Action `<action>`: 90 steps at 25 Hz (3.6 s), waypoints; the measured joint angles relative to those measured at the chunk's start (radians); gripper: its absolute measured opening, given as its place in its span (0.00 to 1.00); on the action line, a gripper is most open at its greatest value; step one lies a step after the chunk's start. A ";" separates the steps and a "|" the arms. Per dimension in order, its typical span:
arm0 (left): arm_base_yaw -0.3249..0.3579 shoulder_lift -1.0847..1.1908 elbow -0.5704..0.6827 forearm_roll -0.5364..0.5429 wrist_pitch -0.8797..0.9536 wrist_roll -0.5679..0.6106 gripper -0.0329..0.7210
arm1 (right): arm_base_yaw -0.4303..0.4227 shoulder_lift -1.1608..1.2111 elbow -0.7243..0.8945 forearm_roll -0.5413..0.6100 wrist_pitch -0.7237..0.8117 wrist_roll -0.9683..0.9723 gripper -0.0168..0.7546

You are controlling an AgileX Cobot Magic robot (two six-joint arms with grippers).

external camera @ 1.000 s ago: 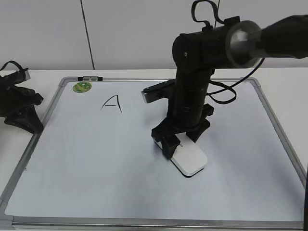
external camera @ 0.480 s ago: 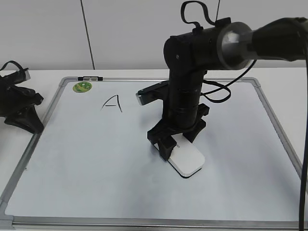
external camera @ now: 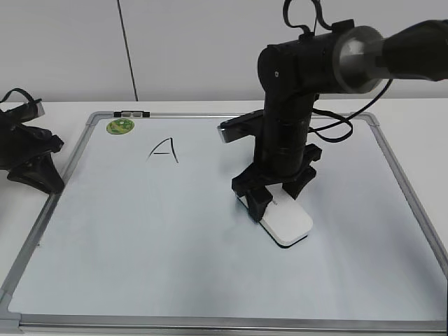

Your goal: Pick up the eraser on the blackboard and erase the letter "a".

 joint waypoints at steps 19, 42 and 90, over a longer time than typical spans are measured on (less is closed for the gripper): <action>0.000 0.002 0.000 0.000 0.000 0.000 0.12 | -0.174 -0.030 0.002 -0.016 0.010 0.002 0.71; 0.000 0.002 0.000 0.000 -0.002 0.000 0.12 | -0.495 -0.127 0.002 0.090 0.060 0.008 0.71; 0.000 0.002 0.000 -0.001 -0.002 0.000 0.12 | -0.501 -0.075 0.109 0.069 -0.083 0.013 0.77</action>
